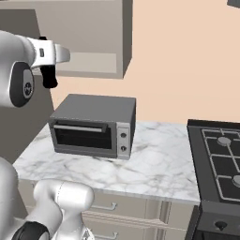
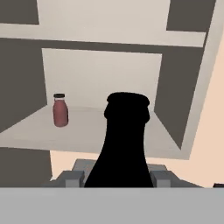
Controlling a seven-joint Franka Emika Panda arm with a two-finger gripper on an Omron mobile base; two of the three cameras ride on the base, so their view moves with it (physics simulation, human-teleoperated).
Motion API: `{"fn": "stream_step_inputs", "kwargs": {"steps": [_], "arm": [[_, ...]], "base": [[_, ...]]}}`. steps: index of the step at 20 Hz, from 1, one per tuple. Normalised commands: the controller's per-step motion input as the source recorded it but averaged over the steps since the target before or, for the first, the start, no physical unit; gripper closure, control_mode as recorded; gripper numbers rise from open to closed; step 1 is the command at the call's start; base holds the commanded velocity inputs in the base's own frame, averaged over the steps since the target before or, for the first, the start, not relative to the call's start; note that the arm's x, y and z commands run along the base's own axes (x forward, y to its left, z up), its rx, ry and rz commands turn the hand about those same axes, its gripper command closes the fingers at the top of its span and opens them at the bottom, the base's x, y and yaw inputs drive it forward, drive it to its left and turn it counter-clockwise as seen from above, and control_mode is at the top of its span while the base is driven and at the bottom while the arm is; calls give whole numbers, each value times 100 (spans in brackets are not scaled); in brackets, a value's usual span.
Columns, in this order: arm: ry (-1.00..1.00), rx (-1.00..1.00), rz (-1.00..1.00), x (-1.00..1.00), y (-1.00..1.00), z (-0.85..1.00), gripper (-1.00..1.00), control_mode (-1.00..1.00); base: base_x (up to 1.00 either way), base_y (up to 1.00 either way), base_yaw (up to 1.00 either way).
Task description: Sort all alcoholic drinks to one cabinet, and non-alcoholic drinks to the other.
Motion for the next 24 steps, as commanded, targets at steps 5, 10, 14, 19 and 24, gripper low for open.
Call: {"fn": "stream_step_inputs", "kwargs": {"steps": [5, 10, 14, 19, 24], "arm": [[6, -7, 0, 65, 28, 0, 100, -100], [0, -3, 0, 55, 8, 0, 100, -100], [0, 0, 0, 55, 0, -4, 100, -100], [0, 0, 0, 63, 0, -13, 100, -100], [0, 0, 0, 50, 0, -16, 100, -100]], "base": [[0, 0, 0], [0, 0, 0], [0, 0, 0], [0, 0, 0], [0, 0, 0]]}}
